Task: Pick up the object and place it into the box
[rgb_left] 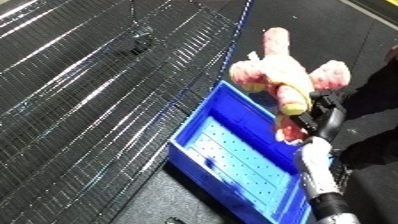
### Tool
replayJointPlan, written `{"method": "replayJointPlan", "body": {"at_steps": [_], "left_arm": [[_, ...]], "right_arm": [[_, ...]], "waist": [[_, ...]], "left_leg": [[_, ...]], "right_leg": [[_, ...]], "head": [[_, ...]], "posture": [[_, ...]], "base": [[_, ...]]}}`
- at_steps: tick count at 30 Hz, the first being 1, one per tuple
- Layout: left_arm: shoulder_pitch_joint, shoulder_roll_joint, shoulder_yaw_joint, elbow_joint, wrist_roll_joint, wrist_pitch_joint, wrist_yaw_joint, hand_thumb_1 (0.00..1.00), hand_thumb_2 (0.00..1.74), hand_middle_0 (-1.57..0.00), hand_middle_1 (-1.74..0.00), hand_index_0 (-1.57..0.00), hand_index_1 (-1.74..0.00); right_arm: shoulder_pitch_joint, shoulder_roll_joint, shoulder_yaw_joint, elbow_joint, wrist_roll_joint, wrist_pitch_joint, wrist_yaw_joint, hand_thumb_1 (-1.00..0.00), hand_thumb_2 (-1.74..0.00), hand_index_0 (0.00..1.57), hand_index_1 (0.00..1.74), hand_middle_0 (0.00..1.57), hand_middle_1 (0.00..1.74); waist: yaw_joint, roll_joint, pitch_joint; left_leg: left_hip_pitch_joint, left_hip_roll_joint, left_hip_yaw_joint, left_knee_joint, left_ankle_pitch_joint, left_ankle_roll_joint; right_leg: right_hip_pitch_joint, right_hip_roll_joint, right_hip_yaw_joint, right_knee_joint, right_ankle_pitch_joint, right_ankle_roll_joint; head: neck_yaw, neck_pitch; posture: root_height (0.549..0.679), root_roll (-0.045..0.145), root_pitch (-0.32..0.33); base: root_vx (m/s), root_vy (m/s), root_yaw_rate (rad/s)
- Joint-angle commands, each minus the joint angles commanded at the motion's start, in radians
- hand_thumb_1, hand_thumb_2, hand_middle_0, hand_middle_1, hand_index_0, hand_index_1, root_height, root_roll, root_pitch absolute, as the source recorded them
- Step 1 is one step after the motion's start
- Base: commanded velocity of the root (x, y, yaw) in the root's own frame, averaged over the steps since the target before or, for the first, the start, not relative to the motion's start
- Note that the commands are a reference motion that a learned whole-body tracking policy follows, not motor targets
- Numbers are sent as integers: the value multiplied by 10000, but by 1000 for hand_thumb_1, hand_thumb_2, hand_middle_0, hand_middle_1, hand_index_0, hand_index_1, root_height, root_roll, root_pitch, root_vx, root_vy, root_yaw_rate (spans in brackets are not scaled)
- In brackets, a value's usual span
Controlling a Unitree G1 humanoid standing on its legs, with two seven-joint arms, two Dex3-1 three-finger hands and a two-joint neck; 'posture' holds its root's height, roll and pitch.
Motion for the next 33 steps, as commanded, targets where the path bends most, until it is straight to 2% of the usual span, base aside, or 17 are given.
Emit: {"method": "replayJointPlan", "body": {"at_steps": [3, 6, 10, 17, 26, 33], "left_arm": [[26, 54, -5, 48, -1, -1, -48, 1000, 1740, -1570, -1740, -1570, -1740], [57, 119, 30, 36, 101, 56, -93, 1000, 1740, -1570, -1740, -1570, -1740], [60, 179, 40, 31, 235, 101, -119, 1000, 1740, -1570, -1740, -1570, -1740], [45, 265, 37, -33, 325, 131, -155, 1000, 1740, -1570, -1740, -1570, -1740], [91, 323, 57, -264, 338, 186, -207, 1000, 1740, -1570, -1740, -1570, -1740], [119, 287, 80, -312, 416, 156, -159, 1000, 1740, -1570, -1740, -1570, -1740]], "right_arm": [[-325, -141, -84, 1266, 1691, -407, 539, -700, -1218, 1099, 1218, 1099, 1218], [-381, -371, -200, 2029, 2578, -401, 941, -550, -957, 864, 957, 864, 957], [-417, -605, -363, 2613, 3173, -391, 1274, -350, -609, 549, 609, 549, 609], [-393, -751, -595, 3014, 3739, -531, 1496, 0, 0, 0, 0, 0, 0], [-286, -801, -574, 3265, 4150, -655, 1699, 0, 0, 0, 0, 0, 0], [-220, -772, -297, 3154, 3664, -531, 1521, 0, 0, 0, 0, 0, 0]], "waist": [[58, -21, -60], [124, -59, -142], [158, -94, -215], [194, -133, -247], [345, -126, -236], [485, -86, -232]], "left_leg": [[22, 17, 14, -80, 35, -29], [22, 37, 14, -157, 72, -51], [0, 40, -3, -228, 129, -58], [-32, 38, -14, -284, 205, -75], [-16, -30, -19, -440, 300, -58], [69, -100, -5, -609, 337, -33]], "right_leg": [[68, 26, -21, -154, 54, 6], [99, 44, -65, -262, 114, 20], [114, 85, -99, -341, 160, 25], [103, 110, -106, -418, 174, 21], [98, 96, -106, -501, 132, 38], [182, 71, -137, -582, 64, 61]], "head": [[103, -51], [191, 71], [288, 253], [303, 209], [303, -3], [155, -103]], "posture": [[628, 82, -252], [629, 80, -249], [630, 79, -246], [631, 81, -242], [632, 84, -236], [634, 85, -232]], "base": [[-13, -6, -15], [-14, -18, 7], [-11, -12, 8], [-4, 0, 0], [5, -2, 4], [13, 1, 10]]}}
